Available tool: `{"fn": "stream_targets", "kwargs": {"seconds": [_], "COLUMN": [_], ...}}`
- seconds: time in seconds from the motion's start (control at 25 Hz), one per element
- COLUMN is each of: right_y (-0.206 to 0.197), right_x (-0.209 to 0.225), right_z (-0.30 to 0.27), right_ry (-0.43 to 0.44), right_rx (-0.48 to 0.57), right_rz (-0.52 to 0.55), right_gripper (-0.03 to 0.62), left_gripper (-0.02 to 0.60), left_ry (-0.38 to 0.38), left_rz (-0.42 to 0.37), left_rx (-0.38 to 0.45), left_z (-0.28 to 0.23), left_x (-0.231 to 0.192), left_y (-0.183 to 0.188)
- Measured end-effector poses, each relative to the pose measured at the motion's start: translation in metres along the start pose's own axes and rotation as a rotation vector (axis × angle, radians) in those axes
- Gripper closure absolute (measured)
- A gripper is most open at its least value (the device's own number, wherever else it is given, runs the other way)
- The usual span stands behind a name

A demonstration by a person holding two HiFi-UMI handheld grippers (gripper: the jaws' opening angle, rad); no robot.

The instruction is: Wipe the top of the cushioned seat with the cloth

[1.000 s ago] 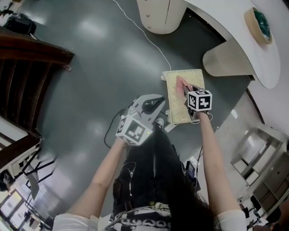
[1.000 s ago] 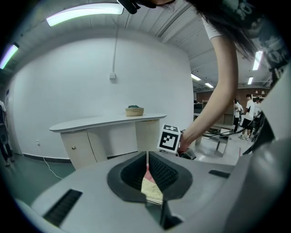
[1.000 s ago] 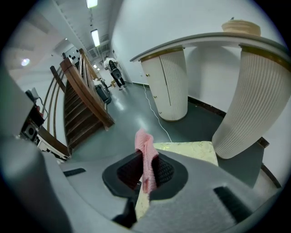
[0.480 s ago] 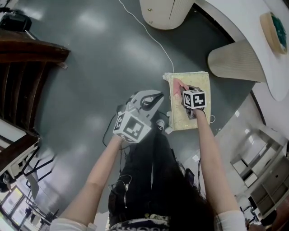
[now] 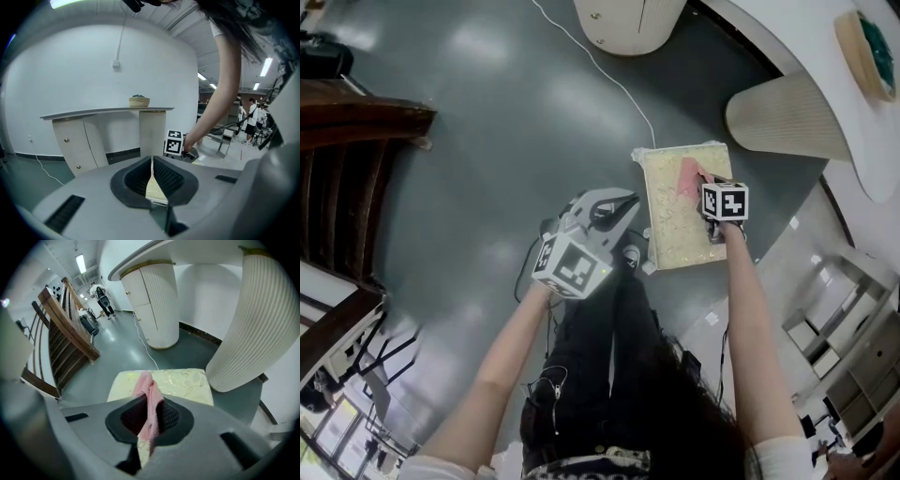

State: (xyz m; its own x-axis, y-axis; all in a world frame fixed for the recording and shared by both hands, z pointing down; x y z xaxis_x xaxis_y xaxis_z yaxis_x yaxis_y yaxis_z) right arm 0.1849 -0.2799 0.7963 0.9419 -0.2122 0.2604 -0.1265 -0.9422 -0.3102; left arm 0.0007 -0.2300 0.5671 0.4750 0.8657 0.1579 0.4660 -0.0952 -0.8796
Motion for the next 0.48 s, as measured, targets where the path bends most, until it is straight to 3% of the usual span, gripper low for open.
{"fn": "stream_targets", "kwargs": {"seconds": [0.48], "right_y": [0.006], "right_x": [0.094], "right_z": [0.033], "right_ry": [-0.146], "right_rx": [-0.014], "right_rz": [-0.005], "right_gripper": [0.585], "left_gripper": [0.566], "left_ry": [-0.078], "left_rz": [-0.016], "left_rx": [-0.007], "left_z": [-0.016], "left_x": [0.015], "left_y": [0.007]}}
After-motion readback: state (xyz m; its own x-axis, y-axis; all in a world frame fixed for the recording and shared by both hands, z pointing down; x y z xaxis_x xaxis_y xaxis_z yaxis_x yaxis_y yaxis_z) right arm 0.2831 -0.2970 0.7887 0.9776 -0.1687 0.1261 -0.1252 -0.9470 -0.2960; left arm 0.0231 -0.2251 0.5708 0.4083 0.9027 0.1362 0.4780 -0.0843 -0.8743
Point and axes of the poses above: the fingertips, and each gripper's own axes: z backward along the fingers, x to its right, y out of its top, the point moved 1 cm from there along z, backward along the fingers, and after that the axes turned 9 degrees about -z, right-handed, at the moved point
